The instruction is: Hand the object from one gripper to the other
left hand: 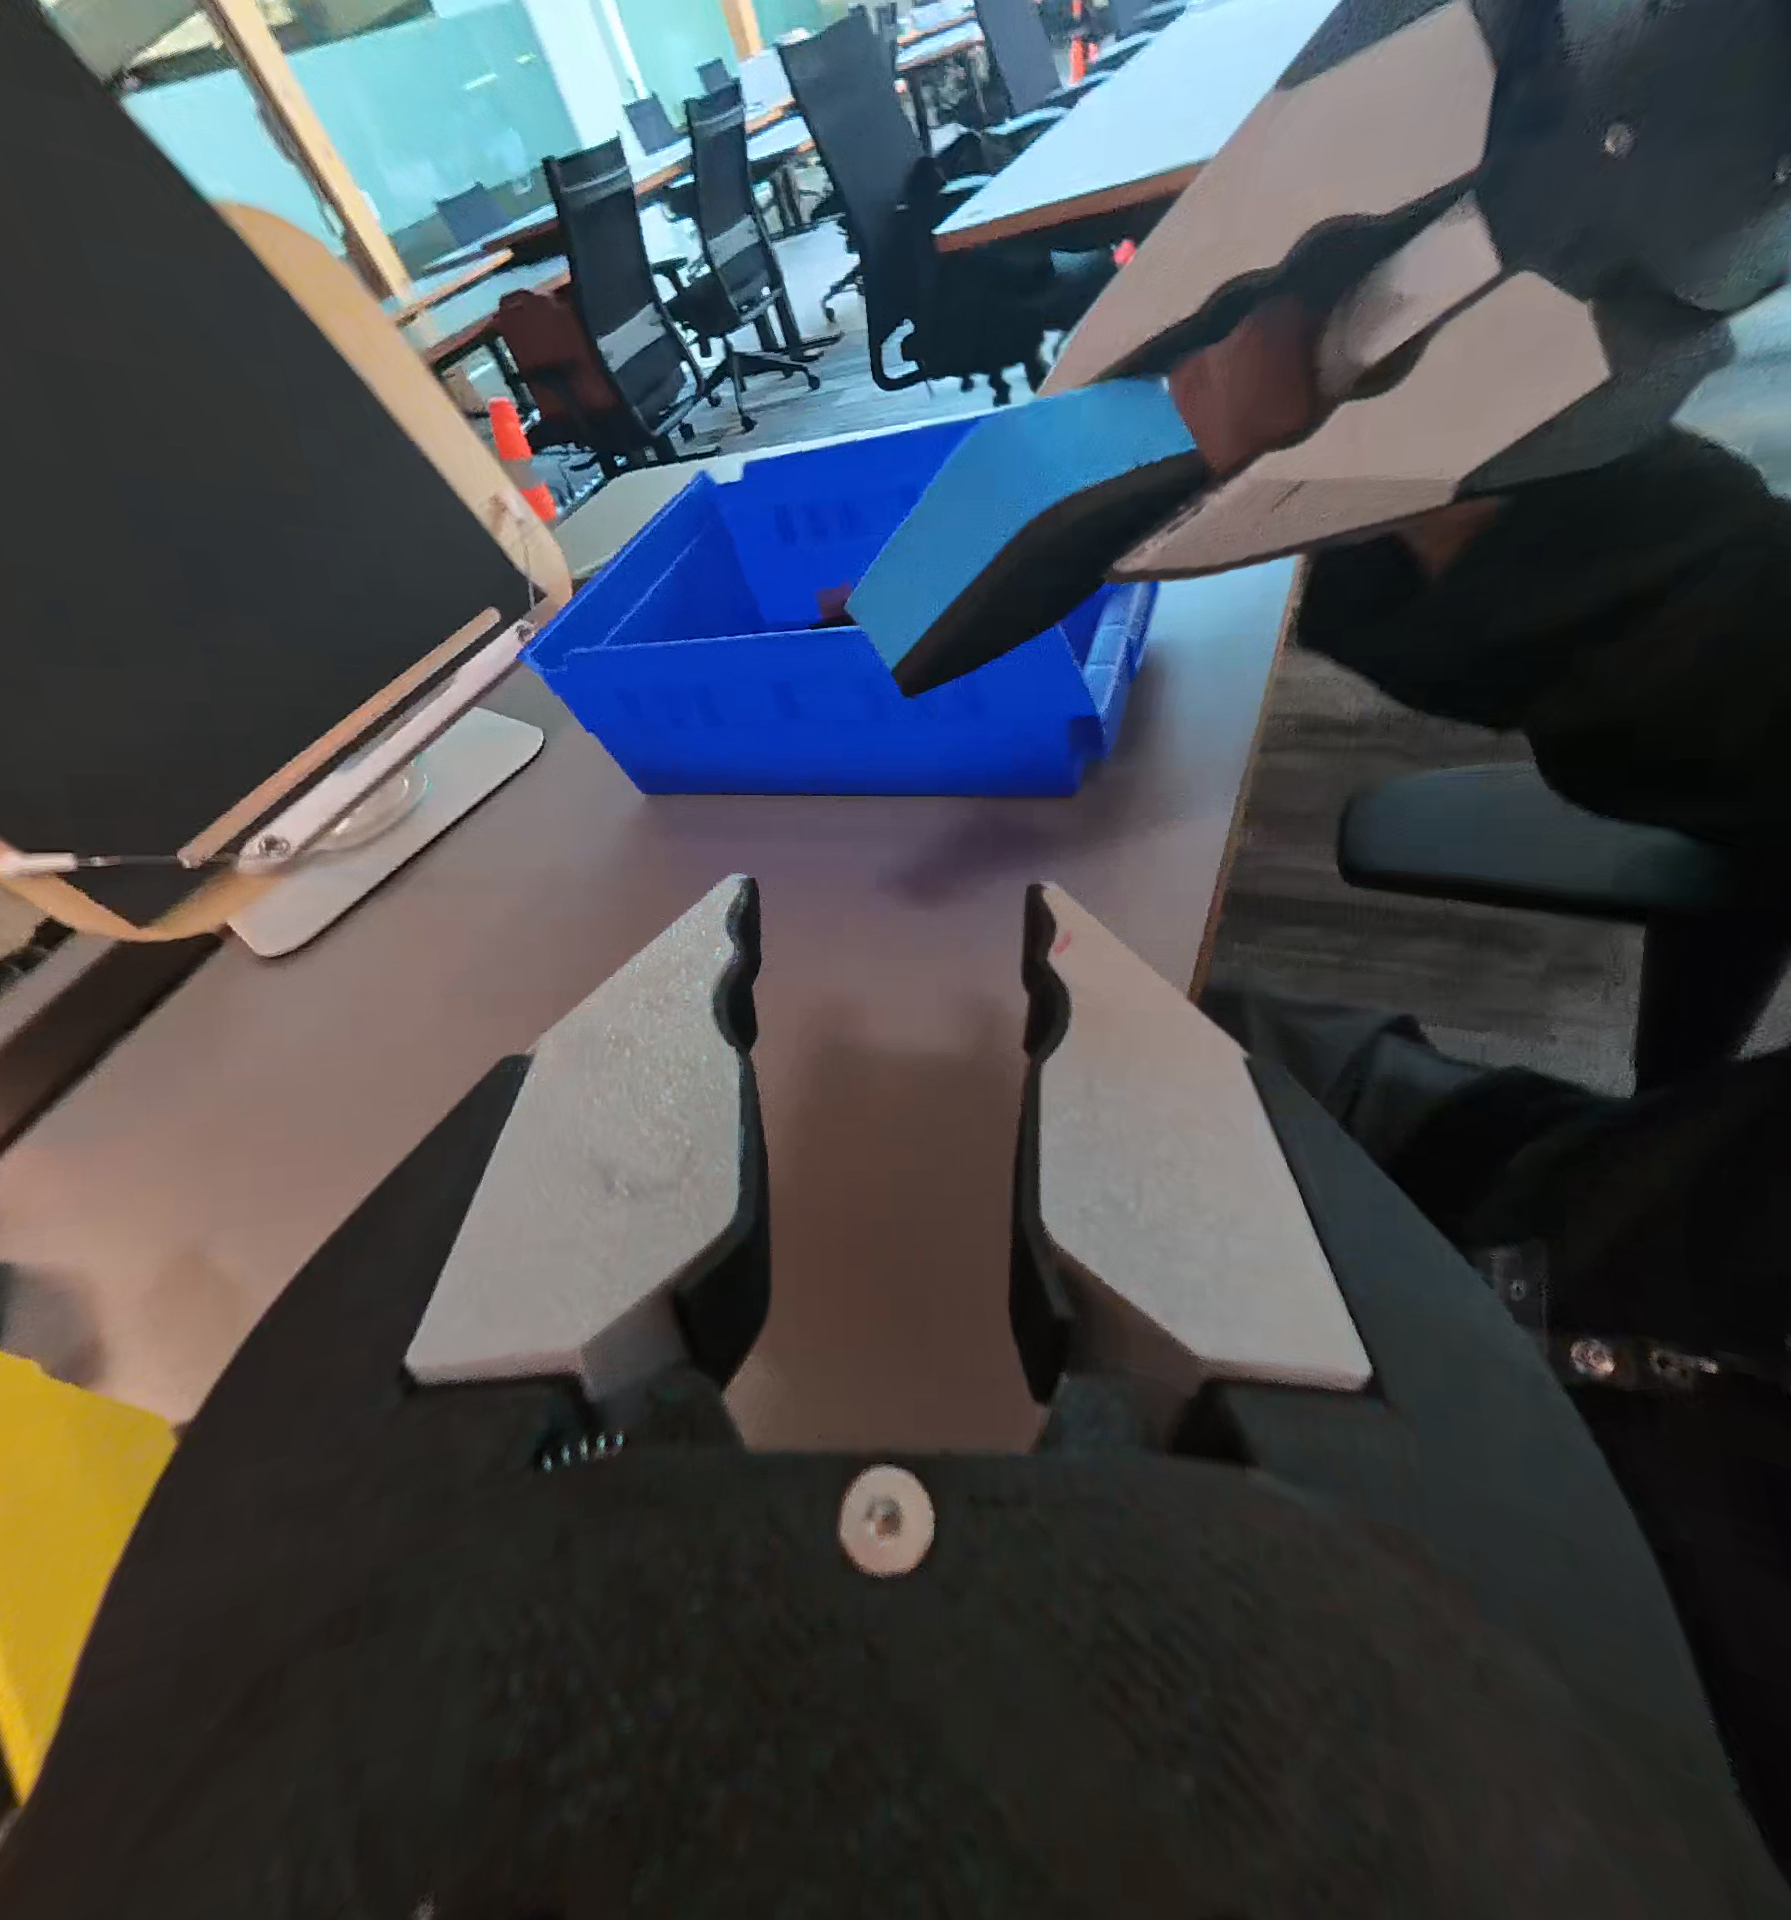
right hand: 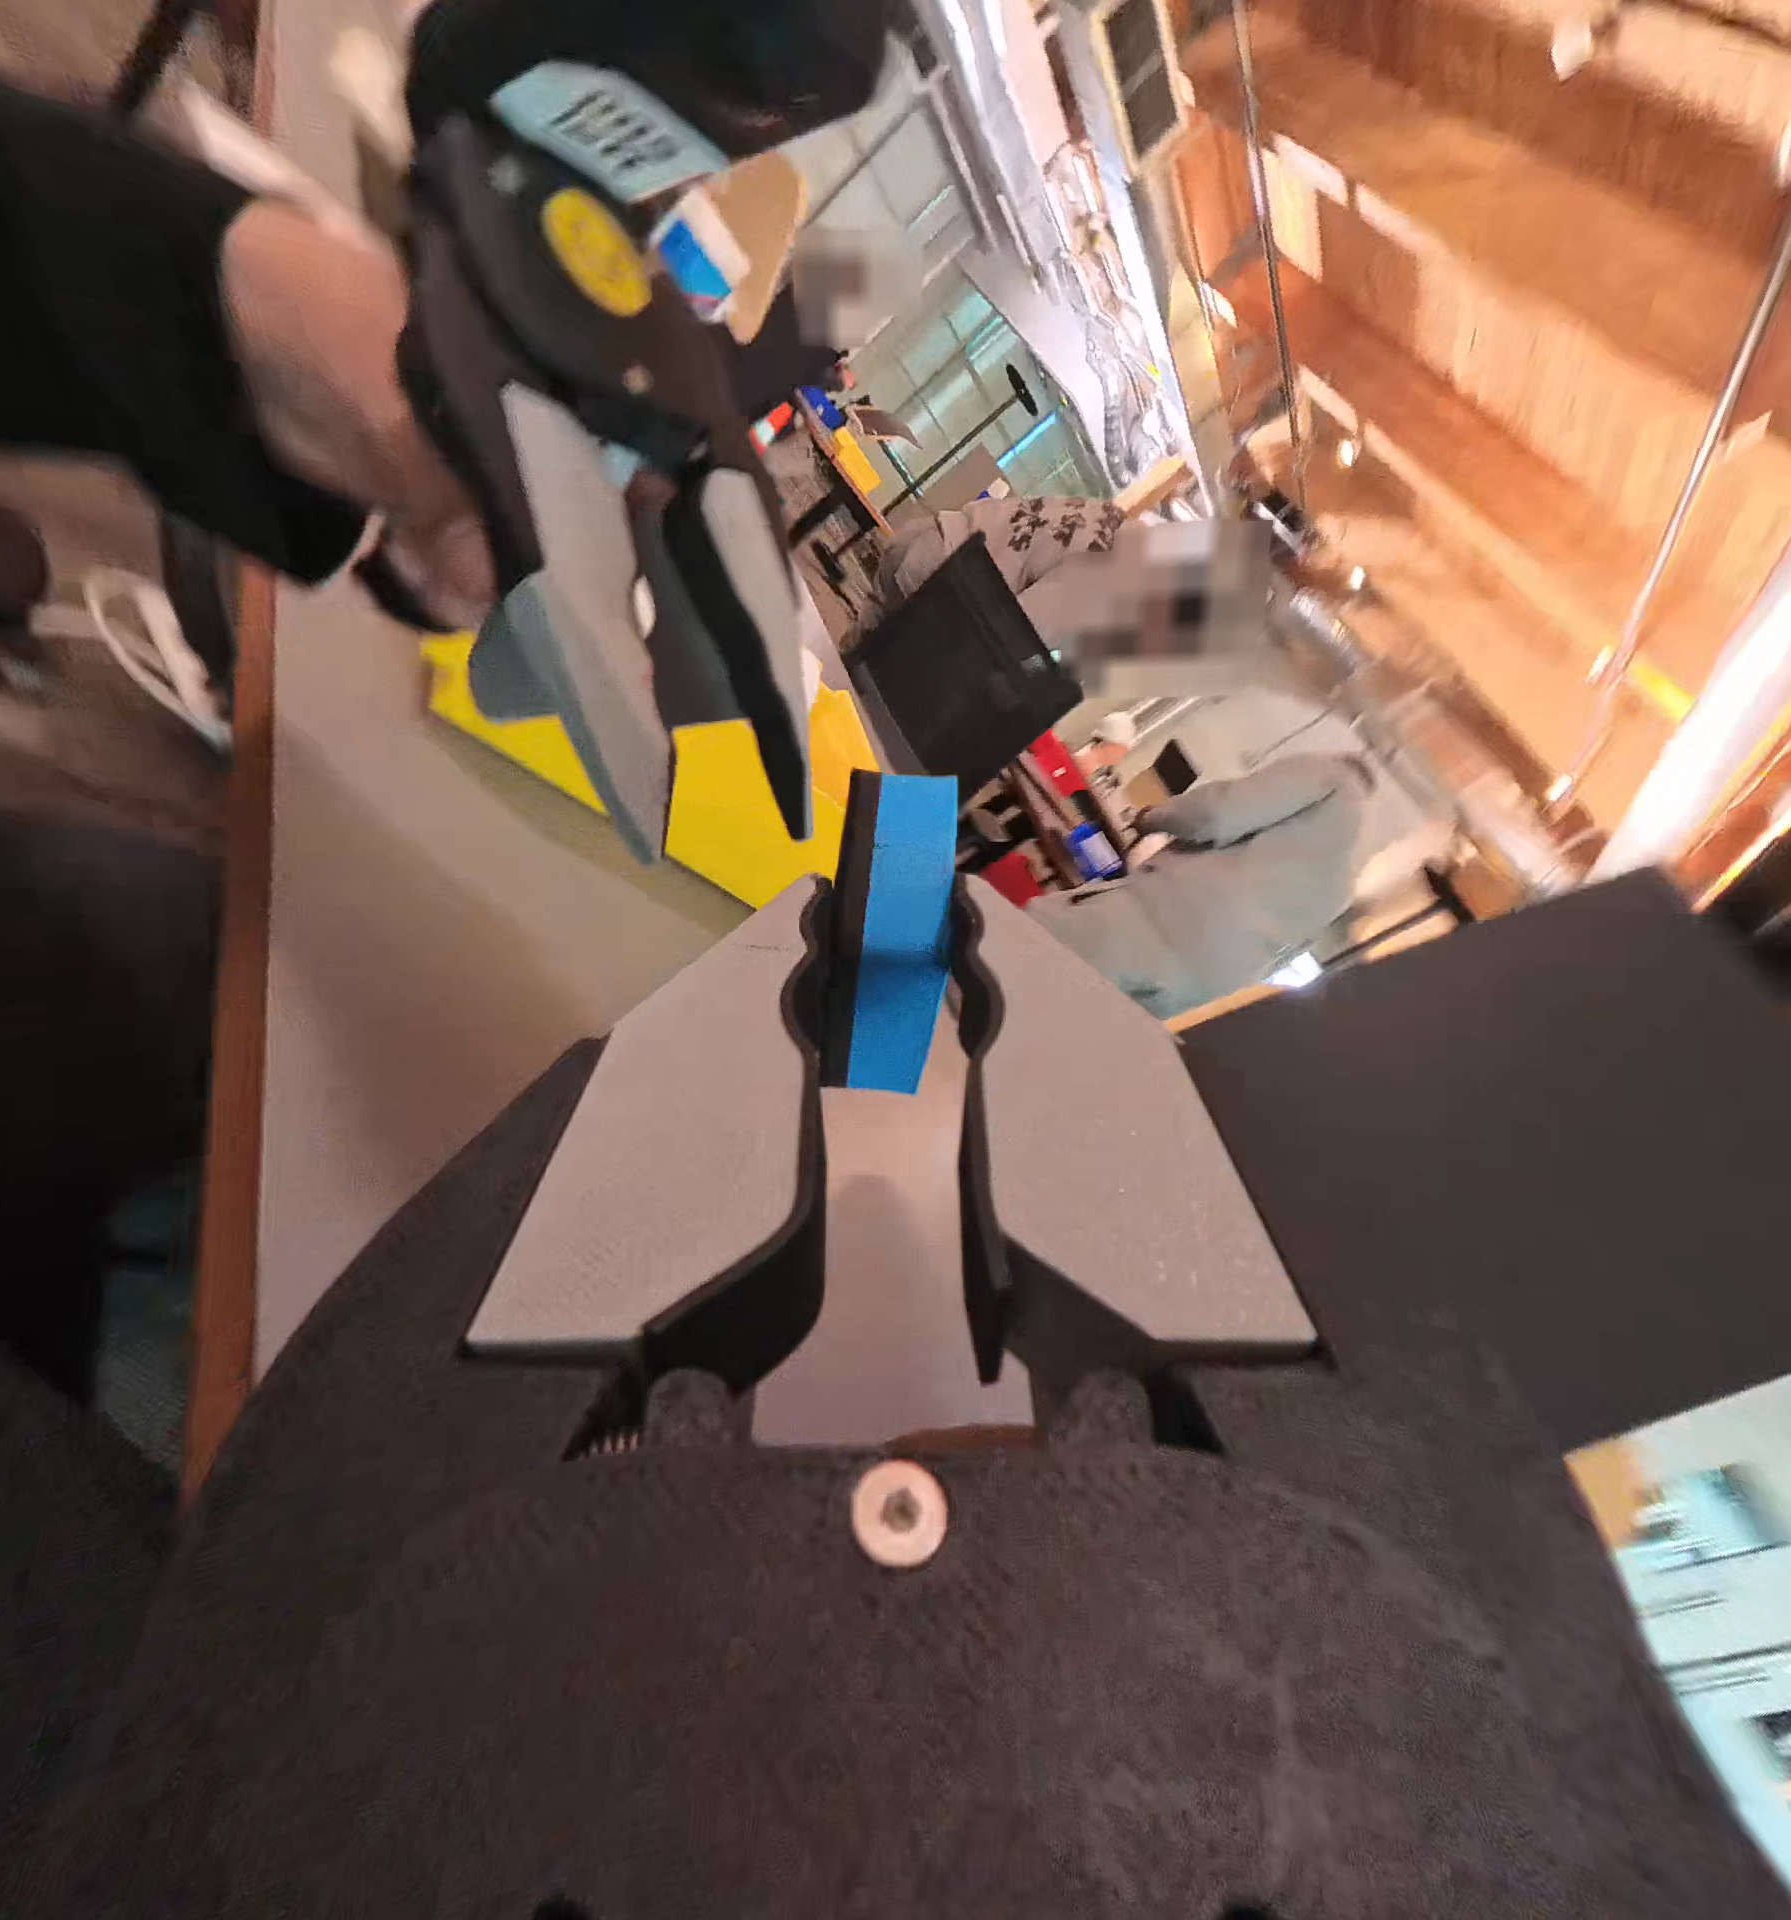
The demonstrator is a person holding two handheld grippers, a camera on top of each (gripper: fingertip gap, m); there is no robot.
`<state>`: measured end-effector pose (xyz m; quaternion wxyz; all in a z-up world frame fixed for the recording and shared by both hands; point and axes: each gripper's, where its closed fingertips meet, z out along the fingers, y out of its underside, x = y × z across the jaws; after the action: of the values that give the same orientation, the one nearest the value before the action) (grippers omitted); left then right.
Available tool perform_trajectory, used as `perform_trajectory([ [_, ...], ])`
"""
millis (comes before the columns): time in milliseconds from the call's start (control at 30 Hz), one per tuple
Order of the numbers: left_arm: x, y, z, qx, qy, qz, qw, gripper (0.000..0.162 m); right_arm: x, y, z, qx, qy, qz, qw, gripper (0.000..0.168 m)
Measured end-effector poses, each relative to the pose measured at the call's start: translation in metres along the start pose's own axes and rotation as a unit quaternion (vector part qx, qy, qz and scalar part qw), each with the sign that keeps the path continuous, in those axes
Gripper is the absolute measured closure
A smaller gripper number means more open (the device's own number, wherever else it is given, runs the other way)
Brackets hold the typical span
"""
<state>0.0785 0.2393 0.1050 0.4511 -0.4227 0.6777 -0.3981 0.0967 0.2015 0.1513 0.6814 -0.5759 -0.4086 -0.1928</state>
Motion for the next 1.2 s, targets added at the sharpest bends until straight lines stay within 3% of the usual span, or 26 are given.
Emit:
perform_trajectory([
  [133, 0.015, -0.007, -0.002, 0.002, -0.003, 0.069, 0.998, 0.113, -0.009, -0.002, -0.009, -0.049, 0.015, -0.165, 0.985, 0.149],
  [200, 0.022, -0.013, -0.002, 0.011, -0.008, 0.094, 0.995, 0.113, -0.014, -0.003, -0.011, -0.056, 0.003, -0.182, 0.982, 0.149],
  [500, 0.056, -0.037, -0.008, 0.081, -0.008, 0.193, 0.978, 0.129, -0.041, -0.049, -0.032, 0.1, -0.113, -0.065, 0.986, 0.149],
  [700, 0.072, -0.044, -0.013, 0.11, 0.046, 0.153, 0.981, 0.139, -0.046, -0.063, -0.039, 0.151, -0.146, -0.012, 0.978, 0.148],
  [833, 0.071, -0.041, -0.012, 0.098, 0.056, 0.157, 0.981, 0.141, -0.043, -0.057, -0.039, 0.142, -0.158, 0.037, 0.976, 0.148],
  [967, 0.058, -0.036, -0.007, 0.073, 0.059, 0.106, 0.99, 0.142, -0.036, -0.042, -0.032, 0.107, -0.143, 0.064, 0.982, 0.145],
  [1067, 0.035, -0.032, -0.006, 0.063, 0.027, 0.067, 0.995, 0.142, -0.022, -0.031, -0.028, 0.083, -0.104, 0.069, 0.989, 0.136],
  [1200, 0.0, -0.023, -0.009, 0.034, -0.064, 0.08, 0.994, 0.142, -0.008, -0.021, -0.029, 0.06, -0.076, 0.087, 0.992, 0.141],
])
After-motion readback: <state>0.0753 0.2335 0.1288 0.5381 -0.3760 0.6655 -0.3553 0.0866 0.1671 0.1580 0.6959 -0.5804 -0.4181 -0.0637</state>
